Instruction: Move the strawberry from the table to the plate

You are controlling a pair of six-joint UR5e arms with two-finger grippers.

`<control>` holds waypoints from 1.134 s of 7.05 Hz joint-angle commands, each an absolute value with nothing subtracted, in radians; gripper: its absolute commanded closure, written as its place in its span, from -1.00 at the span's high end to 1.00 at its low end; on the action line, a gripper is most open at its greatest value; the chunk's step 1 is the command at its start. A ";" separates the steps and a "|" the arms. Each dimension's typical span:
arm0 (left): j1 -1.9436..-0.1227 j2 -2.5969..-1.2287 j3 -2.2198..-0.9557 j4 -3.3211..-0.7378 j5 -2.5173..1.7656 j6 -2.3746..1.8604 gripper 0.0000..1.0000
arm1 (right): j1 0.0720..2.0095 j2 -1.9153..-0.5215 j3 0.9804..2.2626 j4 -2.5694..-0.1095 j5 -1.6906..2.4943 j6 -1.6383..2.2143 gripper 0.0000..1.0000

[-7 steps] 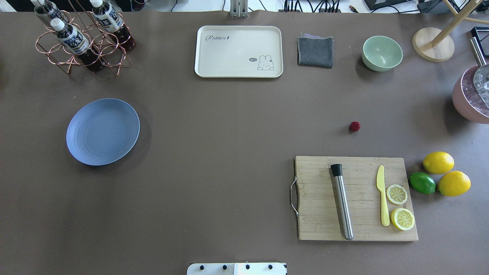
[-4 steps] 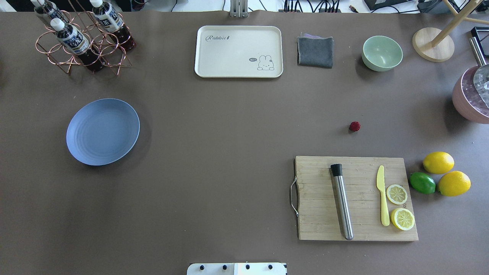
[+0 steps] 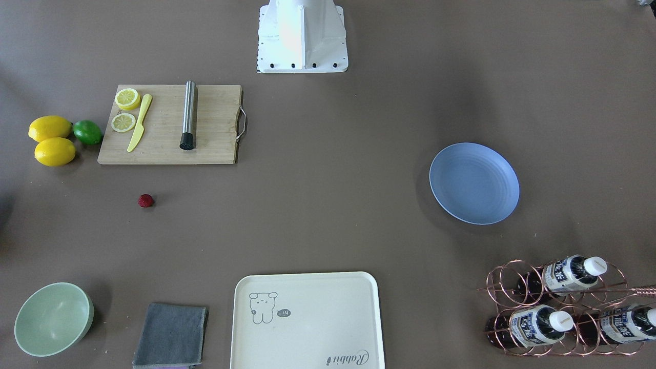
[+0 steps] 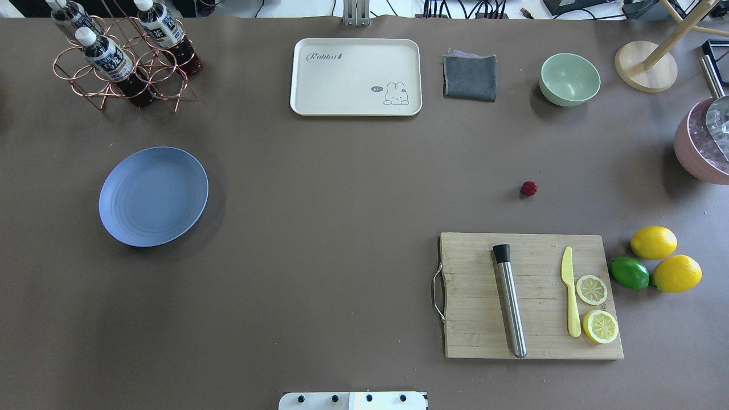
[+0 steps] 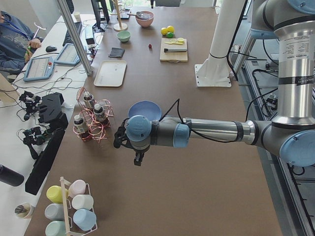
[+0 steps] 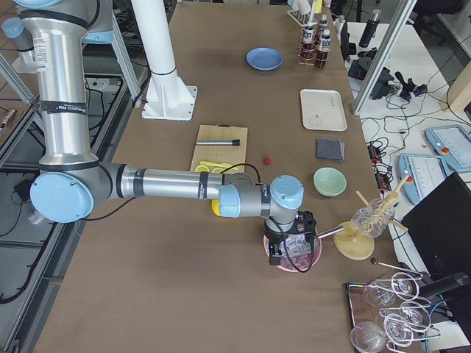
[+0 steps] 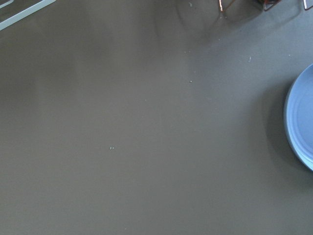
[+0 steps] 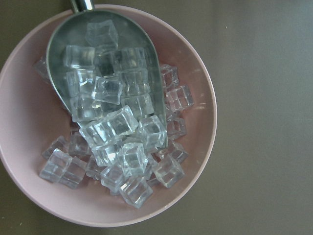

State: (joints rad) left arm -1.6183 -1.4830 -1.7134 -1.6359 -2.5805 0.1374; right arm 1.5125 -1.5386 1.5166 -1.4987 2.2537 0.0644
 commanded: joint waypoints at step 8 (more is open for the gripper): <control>-1.247 -1.534 -1.684 -2.385 -2.349 -0.630 0.97 | 1.505 -1.539 1.517 -1.499 2.289 0.064 1.00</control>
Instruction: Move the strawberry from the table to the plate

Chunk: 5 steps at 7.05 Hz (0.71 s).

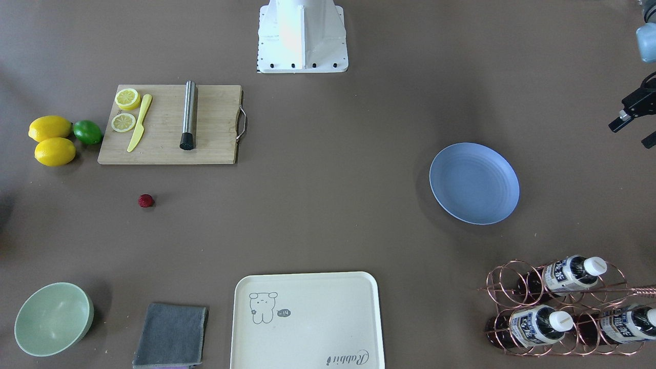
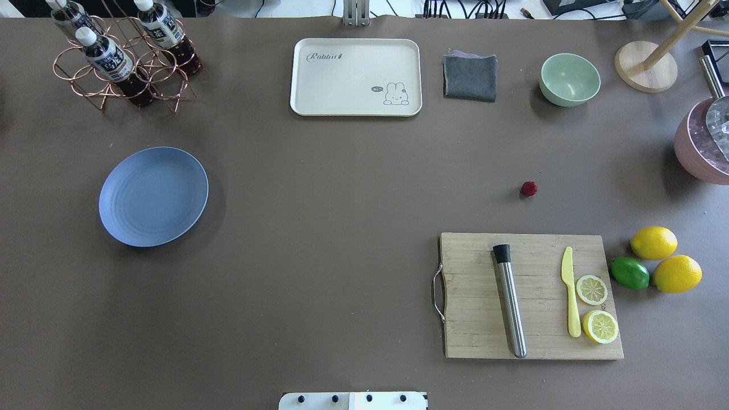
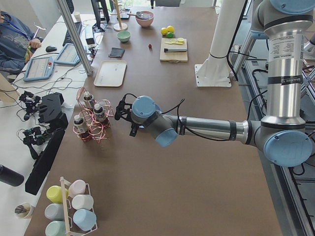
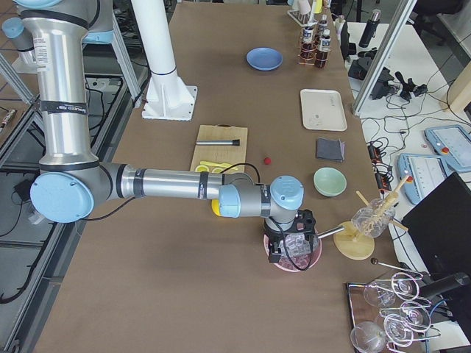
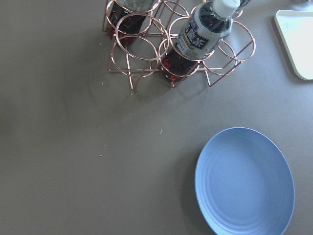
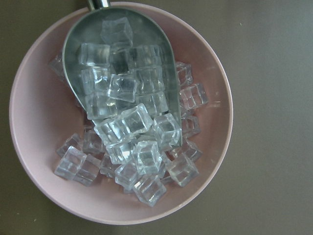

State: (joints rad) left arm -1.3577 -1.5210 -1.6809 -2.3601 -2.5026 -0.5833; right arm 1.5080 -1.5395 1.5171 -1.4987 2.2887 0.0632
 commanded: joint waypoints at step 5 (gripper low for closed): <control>-0.964 -1.561 -1.634 -2.418 -2.145 -0.749 0.94 | 1.503 -1.537 1.514 -1.499 2.289 0.064 1.00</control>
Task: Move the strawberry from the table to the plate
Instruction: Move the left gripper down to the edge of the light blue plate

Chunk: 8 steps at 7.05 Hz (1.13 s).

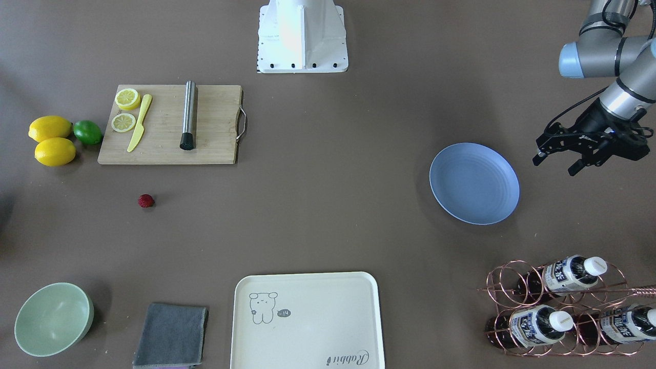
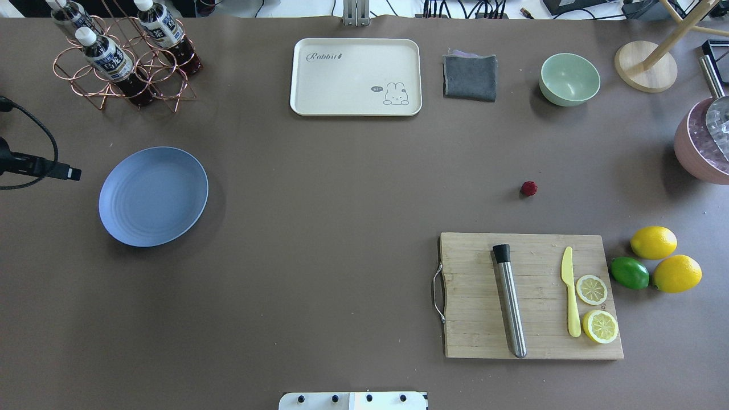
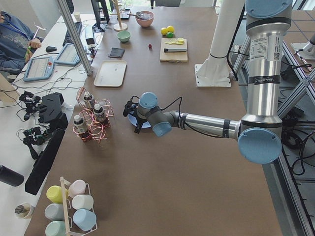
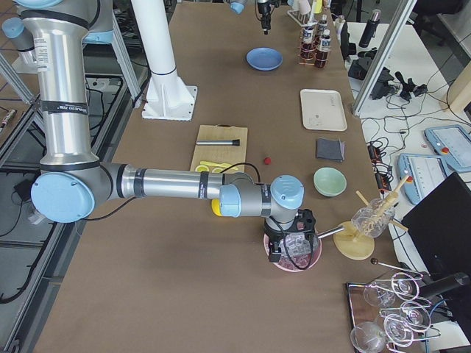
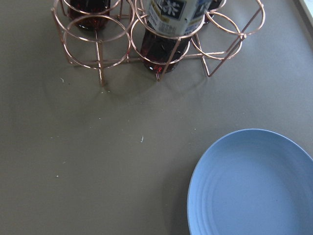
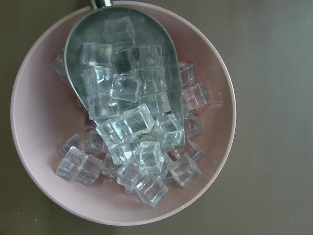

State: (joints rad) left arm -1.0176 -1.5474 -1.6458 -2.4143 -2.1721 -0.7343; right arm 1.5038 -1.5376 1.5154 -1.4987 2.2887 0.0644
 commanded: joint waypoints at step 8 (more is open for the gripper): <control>-0.920 -1.644 -1.411 -2.660 -2.141 -0.756 -0.58 | 1.493 -1.528 1.514 -1.499 2.289 0.064 1.00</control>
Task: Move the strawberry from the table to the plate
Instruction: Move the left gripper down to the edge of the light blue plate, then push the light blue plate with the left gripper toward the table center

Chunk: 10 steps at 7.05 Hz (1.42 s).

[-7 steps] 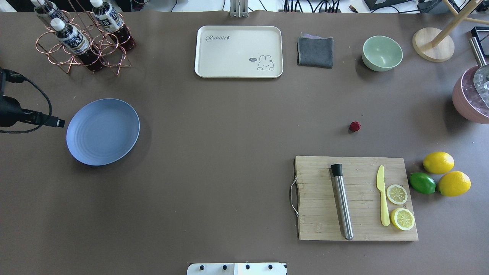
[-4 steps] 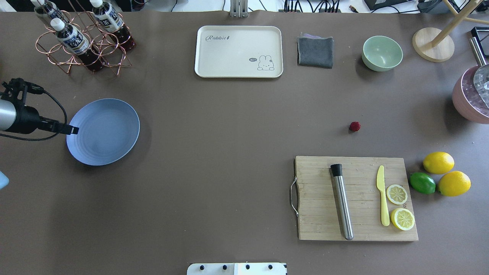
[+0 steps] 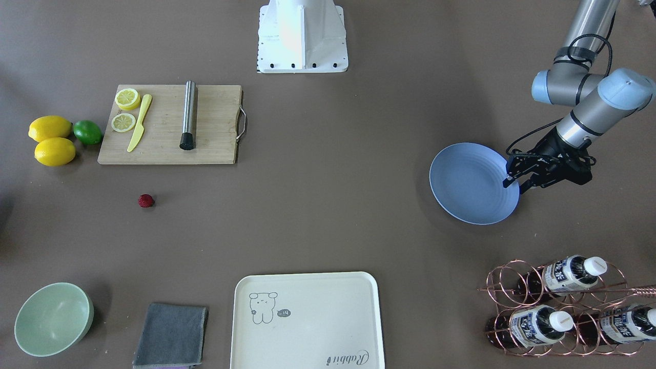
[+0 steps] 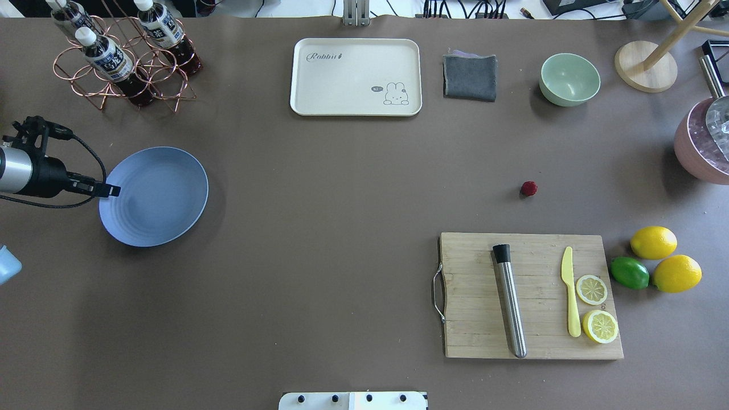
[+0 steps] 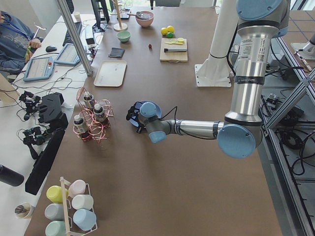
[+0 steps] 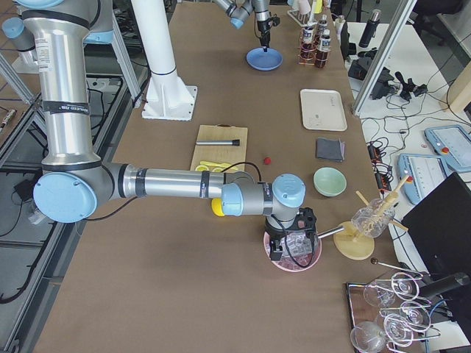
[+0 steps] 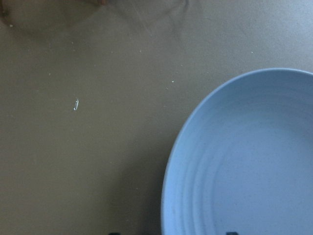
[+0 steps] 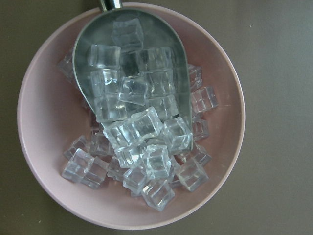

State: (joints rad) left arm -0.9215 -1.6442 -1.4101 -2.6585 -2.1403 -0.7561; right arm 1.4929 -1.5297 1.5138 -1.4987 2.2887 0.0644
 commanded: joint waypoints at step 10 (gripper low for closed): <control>-0.806 -2.049 -1.488 -2.354 -2.102 -1.158 -1.00 | 1.485 -1.523 1.519 -1.499 2.318 0.066 1.00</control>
